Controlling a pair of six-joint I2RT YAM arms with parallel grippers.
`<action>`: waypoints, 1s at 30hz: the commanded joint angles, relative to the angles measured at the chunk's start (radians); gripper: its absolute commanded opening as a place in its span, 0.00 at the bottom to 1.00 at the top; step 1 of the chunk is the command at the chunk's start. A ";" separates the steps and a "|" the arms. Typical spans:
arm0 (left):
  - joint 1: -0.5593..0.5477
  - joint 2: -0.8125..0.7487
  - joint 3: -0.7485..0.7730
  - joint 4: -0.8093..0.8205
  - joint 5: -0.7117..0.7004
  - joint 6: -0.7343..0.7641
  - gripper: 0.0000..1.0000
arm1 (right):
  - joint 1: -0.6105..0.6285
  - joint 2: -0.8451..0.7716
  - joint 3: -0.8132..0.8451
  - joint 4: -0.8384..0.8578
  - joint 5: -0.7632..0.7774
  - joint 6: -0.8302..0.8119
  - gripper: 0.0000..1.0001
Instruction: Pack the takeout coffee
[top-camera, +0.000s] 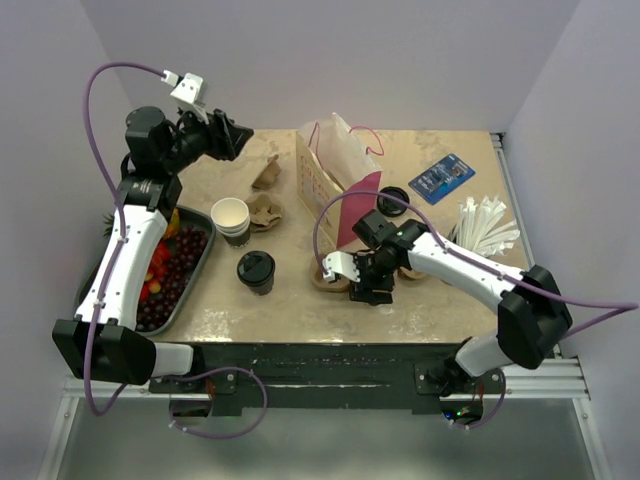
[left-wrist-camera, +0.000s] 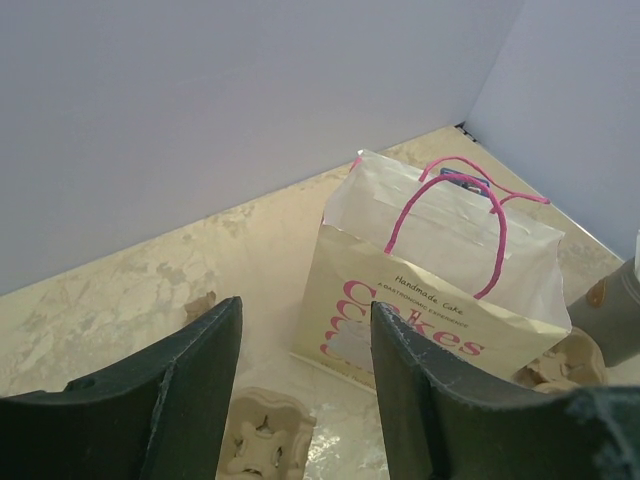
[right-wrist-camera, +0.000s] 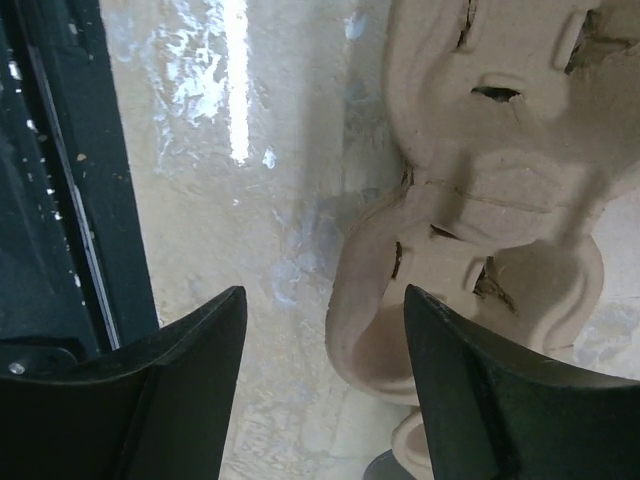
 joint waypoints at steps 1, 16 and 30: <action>0.010 -0.028 -0.003 0.019 -0.003 0.001 0.59 | 0.008 0.057 -0.004 0.062 0.063 0.039 0.63; 0.011 -0.025 -0.015 0.059 0.032 -0.026 0.59 | 0.020 -0.034 -0.126 0.027 0.170 -0.086 0.08; 0.011 -0.018 -0.053 0.107 0.081 -0.058 0.59 | -0.125 -0.339 -0.429 -0.085 0.389 -0.324 0.04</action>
